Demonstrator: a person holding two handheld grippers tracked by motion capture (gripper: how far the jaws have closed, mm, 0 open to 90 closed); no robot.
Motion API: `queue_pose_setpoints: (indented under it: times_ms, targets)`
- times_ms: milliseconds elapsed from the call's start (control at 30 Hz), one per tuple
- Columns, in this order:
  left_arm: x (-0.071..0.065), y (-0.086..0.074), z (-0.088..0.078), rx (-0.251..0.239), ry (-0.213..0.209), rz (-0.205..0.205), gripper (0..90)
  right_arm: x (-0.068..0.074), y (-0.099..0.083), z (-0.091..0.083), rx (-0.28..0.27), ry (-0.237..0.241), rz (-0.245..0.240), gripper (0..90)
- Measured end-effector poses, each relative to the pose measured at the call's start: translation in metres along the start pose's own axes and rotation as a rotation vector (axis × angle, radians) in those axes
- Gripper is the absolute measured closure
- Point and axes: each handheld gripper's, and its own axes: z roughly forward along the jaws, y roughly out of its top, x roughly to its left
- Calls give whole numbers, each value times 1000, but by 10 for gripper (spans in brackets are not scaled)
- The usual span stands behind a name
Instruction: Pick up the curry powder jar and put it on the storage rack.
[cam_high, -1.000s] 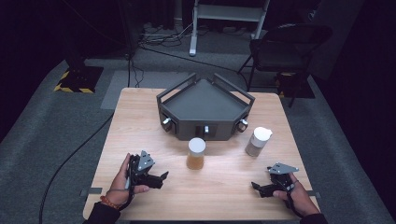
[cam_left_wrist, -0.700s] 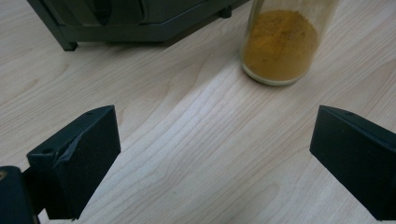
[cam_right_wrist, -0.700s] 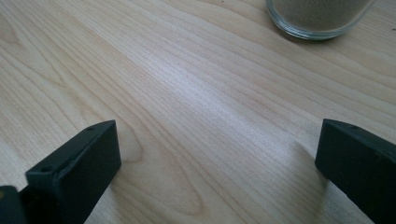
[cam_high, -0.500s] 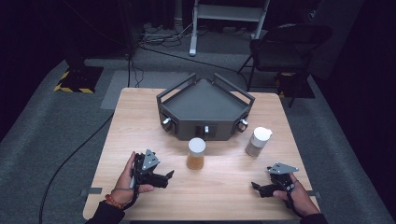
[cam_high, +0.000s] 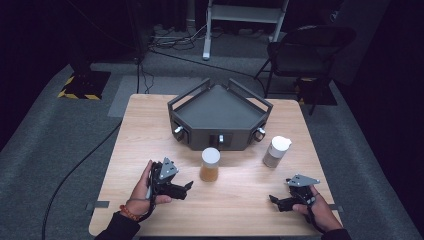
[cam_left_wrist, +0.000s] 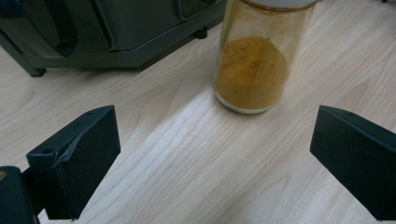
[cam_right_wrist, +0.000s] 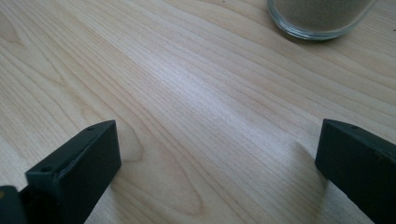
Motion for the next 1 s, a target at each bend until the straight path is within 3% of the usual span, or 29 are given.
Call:
queue_pose_setpoints:
  times_ms: [567,1000]
  targets:
    - [-12,18,16,-27,-42,19,15,0,0,0,0,2,-1,0]
    - [-5,25,34,-23,-75,-4,17,-2,0,0,0,8,-7,0]
